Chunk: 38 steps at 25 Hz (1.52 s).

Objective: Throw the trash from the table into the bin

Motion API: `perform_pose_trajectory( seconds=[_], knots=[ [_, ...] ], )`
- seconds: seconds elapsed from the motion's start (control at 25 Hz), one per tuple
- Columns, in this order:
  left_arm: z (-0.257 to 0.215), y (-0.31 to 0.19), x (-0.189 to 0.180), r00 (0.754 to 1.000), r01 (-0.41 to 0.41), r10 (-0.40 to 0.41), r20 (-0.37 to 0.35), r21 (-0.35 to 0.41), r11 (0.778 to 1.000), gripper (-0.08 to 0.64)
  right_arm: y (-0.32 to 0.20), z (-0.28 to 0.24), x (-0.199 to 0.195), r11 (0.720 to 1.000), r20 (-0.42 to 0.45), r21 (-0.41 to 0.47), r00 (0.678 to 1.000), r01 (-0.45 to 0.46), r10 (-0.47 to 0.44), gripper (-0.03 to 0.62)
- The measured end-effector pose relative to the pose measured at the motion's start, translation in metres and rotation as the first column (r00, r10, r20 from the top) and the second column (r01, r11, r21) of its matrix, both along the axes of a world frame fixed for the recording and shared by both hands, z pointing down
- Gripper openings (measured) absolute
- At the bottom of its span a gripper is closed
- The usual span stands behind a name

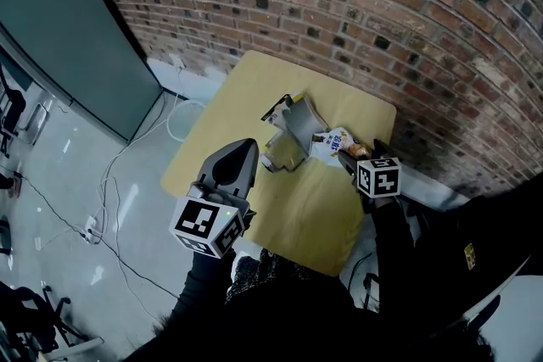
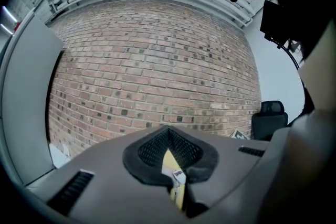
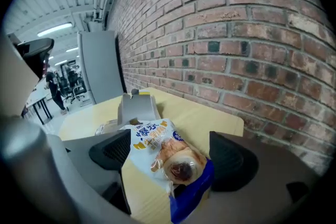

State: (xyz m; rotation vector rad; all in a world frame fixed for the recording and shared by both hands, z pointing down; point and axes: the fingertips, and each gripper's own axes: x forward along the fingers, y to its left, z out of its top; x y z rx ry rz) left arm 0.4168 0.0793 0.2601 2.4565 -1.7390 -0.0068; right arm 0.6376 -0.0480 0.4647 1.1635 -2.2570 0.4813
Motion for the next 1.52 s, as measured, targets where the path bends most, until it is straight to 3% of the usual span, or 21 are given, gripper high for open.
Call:
perform_pose_trajectory(
  seconds=[0.48,0.72,0.88,0.96,1.04,1.2,1.32,1.52],
  knots=[
    [0.002,0.001,0.000,0.999,-0.007,0.008,0.032,-0.012,1.000,0.006,0.005,0.042,0.009,0.997,-0.069,-0.081,0.998,-0.009,0.004,0.449],
    [0.004,0.005,-0.001,0.999,-0.005,0.005,0.037,-0.018,1.000,0.006,0.014,0.057,0.006,0.993,-0.109,-0.118,0.993,0.031,-0.044,0.445],
    [0.004,0.007,-0.002,0.999,0.003,-0.002,0.036,-0.017,1.000,0.006,0.018,0.060,0.005,0.990,-0.129,-0.136,0.990,0.041,-0.059,0.411],
    [0.004,0.009,-0.004,0.999,0.008,-0.007,0.035,-0.017,1.000,0.006,0.019,0.060,0.005,0.989,-0.136,-0.142,0.988,0.047,-0.067,0.371],
    [0.003,0.011,-0.004,0.999,0.012,-0.011,0.033,-0.017,1.000,0.006,0.021,0.057,0.005,0.988,-0.138,-0.146,0.988,0.050,-0.070,0.283],
    [0.004,0.013,-0.004,0.999,0.017,-0.016,0.030,-0.016,1.000,0.006,0.026,0.054,0.007,0.988,-0.118,-0.148,0.991,0.048,-0.066,0.213],
    [0.002,0.015,-0.003,0.999,0.020,-0.020,0.029,-0.012,1.000,0.006,0.030,0.053,0.009,0.990,-0.107,-0.133,0.992,0.050,-0.065,0.110],
    [-0.002,0.019,0.000,0.999,0.023,-0.023,0.029,-0.003,1.000,0.006,0.034,0.045,0.016,0.994,-0.055,-0.105,0.998,0.031,-0.037,0.043]
  ],
)
